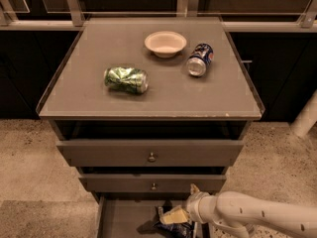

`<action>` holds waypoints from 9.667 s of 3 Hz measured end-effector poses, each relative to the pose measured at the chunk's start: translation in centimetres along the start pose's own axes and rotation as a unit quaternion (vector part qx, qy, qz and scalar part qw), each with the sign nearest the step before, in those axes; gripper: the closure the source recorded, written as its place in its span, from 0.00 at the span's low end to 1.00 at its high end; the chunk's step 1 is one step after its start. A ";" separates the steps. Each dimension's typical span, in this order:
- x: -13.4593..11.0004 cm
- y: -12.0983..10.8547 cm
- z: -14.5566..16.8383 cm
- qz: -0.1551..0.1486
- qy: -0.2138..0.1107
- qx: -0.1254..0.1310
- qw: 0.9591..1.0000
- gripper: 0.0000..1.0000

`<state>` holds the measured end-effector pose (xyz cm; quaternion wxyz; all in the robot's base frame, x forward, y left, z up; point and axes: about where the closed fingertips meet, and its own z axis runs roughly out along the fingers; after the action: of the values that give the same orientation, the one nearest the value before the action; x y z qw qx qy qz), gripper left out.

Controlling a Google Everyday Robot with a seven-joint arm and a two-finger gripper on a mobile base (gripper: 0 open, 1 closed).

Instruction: Pick blue chip bag from bottom drawer and place on counter

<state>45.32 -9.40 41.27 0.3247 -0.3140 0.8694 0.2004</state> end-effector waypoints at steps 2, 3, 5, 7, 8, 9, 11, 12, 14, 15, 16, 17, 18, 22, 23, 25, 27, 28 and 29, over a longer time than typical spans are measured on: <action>11.5 1.6 11.9 0.062 0.091 -0.017 0.994 0.00; 11.4 1.9 11.7 0.059 0.090 -0.019 0.994 0.00; 12.2 1.0 14.4 0.072 0.090 -0.018 0.993 0.00; 14.2 -1.3 19.7 0.092 0.107 0.001 0.990 0.00; 15.7 -1.9 21.0 0.101 0.123 0.013 0.987 0.00; 15.8 -1.9 21.0 0.101 0.123 0.013 0.987 0.18; 15.8 -1.9 21.0 0.101 0.123 0.013 0.987 0.66; 15.8 -1.9 21.0 0.101 0.123 0.013 0.987 0.88; 14.0 -5.9 12.4 0.090 0.086 -0.025 0.992 1.00; 14.1 -7.9 5.1 0.100 0.059 -0.040 0.992 1.00; 13.5 -8.4 -3.4 0.095 0.021 -0.036 0.995 1.00; 10.5 -9.3 -11.3 0.069 -0.022 -0.033 0.997 1.00; 10.3 -8.3 -12.1 0.069 -0.025 -0.049 0.996 1.00; -4.9 -0.6 -39.3 -0.145 -0.219 0.034 0.964 1.00; -5.3 -0.6 -39.0 -0.148 -0.218 0.026 0.964 1.00; -17.4 -0.1 -41.5 -0.280 -0.243 -0.009 0.929 1.00; -28.2 0.0 -41.9 -0.348 -0.266 -0.019 0.899 1.00; -29.0 -0.4 -41.5 -0.355 -0.266 -0.022 0.896 1.00; -32.6 -1.3 -40.7 -0.385 -0.272 -0.029 0.881 1.00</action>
Offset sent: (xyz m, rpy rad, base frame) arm -0.0384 0.0362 -0.1880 -0.0572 0.2473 -0.0260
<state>47.60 -19.23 92.41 0.5903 -0.5669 0.5512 0.1624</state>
